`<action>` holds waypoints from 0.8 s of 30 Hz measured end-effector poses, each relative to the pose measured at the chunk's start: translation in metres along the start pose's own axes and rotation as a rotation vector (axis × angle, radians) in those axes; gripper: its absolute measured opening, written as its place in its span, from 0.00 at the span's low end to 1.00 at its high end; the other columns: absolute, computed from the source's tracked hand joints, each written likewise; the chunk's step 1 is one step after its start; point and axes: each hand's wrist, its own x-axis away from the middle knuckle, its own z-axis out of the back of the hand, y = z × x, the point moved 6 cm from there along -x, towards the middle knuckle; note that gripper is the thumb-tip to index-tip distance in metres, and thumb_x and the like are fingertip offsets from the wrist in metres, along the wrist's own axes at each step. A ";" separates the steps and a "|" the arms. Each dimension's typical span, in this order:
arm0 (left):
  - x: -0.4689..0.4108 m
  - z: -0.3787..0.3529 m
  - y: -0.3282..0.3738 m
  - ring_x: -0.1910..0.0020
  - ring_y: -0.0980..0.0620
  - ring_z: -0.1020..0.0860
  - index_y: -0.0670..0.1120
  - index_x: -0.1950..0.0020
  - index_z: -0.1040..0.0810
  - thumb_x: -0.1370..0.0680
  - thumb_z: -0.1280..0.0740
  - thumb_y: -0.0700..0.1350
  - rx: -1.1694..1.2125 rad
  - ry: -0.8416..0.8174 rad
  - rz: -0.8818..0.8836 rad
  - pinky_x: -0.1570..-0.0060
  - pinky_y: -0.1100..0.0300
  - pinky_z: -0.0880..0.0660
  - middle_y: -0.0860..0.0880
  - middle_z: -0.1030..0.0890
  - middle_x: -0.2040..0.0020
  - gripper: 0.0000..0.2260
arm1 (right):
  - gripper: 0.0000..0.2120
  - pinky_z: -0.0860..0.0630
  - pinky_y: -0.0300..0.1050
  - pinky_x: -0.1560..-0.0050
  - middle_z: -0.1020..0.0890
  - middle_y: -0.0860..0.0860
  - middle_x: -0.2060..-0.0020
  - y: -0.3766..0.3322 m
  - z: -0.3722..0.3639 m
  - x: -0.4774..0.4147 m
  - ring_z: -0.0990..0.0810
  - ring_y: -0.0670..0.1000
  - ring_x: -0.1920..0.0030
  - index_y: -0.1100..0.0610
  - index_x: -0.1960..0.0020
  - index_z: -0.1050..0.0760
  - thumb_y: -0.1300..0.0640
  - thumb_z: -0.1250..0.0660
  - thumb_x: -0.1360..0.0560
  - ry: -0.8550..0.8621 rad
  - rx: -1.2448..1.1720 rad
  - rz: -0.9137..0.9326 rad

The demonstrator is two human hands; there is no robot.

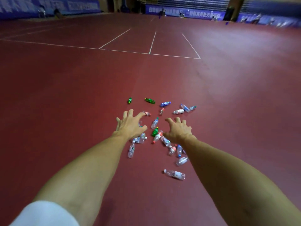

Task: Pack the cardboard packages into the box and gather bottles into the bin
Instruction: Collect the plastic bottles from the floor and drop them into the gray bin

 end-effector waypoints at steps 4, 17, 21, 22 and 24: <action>-0.068 -0.006 0.014 0.23 0.43 0.46 0.61 0.24 0.39 0.23 0.38 0.60 -0.003 -0.024 -0.048 0.29 0.36 0.42 0.42 0.44 0.21 0.27 | 0.31 0.31 0.64 0.35 0.37 0.56 0.27 0.014 -0.005 -0.057 0.36 0.62 0.30 0.43 0.23 0.42 0.42 0.37 0.24 -0.039 -0.014 -0.033; -0.220 -0.060 0.112 0.23 0.43 0.47 0.61 0.24 0.39 0.23 0.37 0.58 -0.029 -0.103 -0.106 0.30 0.36 0.43 0.43 0.45 0.21 0.28 | 0.33 0.31 0.63 0.36 0.37 0.54 0.28 0.132 -0.007 -0.186 0.36 0.62 0.30 0.42 0.23 0.43 0.37 0.37 0.24 -0.093 -0.103 -0.136; -0.253 -0.087 0.153 0.23 0.43 0.47 0.61 0.23 0.39 0.24 0.37 0.58 -0.035 -0.122 -0.042 0.30 0.36 0.43 0.42 0.45 0.21 0.29 | 0.33 0.31 0.63 0.35 0.38 0.55 0.26 0.190 0.001 -0.223 0.36 0.62 0.29 0.43 0.22 0.43 0.42 0.35 0.24 -0.132 -0.052 -0.074; -0.261 -0.093 0.164 0.23 0.43 0.47 0.61 0.23 0.40 0.23 0.38 0.58 -0.041 -0.130 -0.030 0.30 0.36 0.43 0.42 0.45 0.21 0.29 | 0.33 0.31 0.64 0.35 0.38 0.55 0.26 0.204 0.003 -0.232 0.36 0.62 0.29 0.43 0.22 0.44 0.42 0.35 0.24 -0.140 -0.042 -0.061; -0.279 -0.102 0.184 0.23 0.43 0.47 0.61 0.23 0.40 0.23 0.38 0.58 -0.047 -0.128 -0.007 0.29 0.36 0.43 0.42 0.46 0.21 0.28 | 0.34 0.31 0.64 0.35 0.38 0.55 0.27 0.229 0.007 -0.253 0.36 0.62 0.30 0.43 0.22 0.44 0.42 0.35 0.24 -0.147 -0.017 -0.037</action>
